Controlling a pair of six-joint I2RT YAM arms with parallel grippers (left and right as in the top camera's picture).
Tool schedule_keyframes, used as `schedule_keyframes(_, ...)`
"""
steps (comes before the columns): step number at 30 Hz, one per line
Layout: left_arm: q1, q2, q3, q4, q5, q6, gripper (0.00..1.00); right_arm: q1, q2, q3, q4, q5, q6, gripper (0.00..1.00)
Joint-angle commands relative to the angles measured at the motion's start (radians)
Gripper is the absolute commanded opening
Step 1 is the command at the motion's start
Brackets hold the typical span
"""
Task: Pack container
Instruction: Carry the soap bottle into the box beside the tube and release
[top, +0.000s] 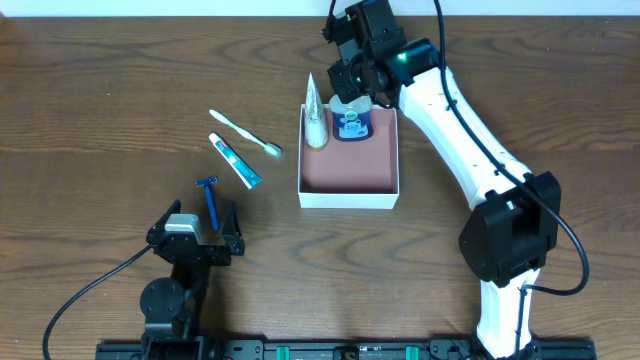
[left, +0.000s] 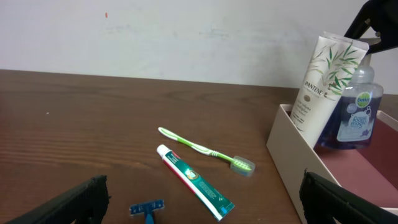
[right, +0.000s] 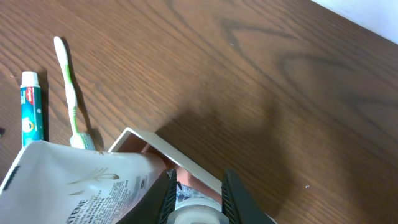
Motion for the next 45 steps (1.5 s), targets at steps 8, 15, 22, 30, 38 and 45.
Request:
schedule_keyframes(8, 0.003, 0.000, -0.016, -0.035, 0.021, 0.013, 0.98, 0.026, 0.036, 0.013, 0.029, -0.008, -0.008, 0.13)
schedule_keyframes(15, 0.003, 0.000, -0.016, -0.035, 0.021, 0.013, 0.98, 0.034, 0.036, 0.013, 0.037, -0.008, -0.008, 0.19)
schedule_keyframes(22, 0.003, 0.000, -0.016, -0.035, 0.021, 0.013, 0.98, 0.034, 0.036, 0.013, 0.035, -0.008, -0.008, 0.25)
schedule_keyframes(30, 0.003, 0.000, -0.016, -0.035, 0.021, 0.013, 0.98, 0.034, 0.036, 0.013, 0.027, -0.008, -0.008, 0.36)
schedule_keyframes(38, 0.003, 0.000, -0.016, -0.035, 0.021, 0.013, 0.98, 0.034, 0.036, 0.013, 0.005, -0.008, -0.008, 0.36)
schedule_keyframes(45, 0.003, 0.000, -0.016, -0.035, 0.021, 0.013, 0.98, 0.034, 0.036, 0.013, -0.014, -0.008, -0.008, 0.36)
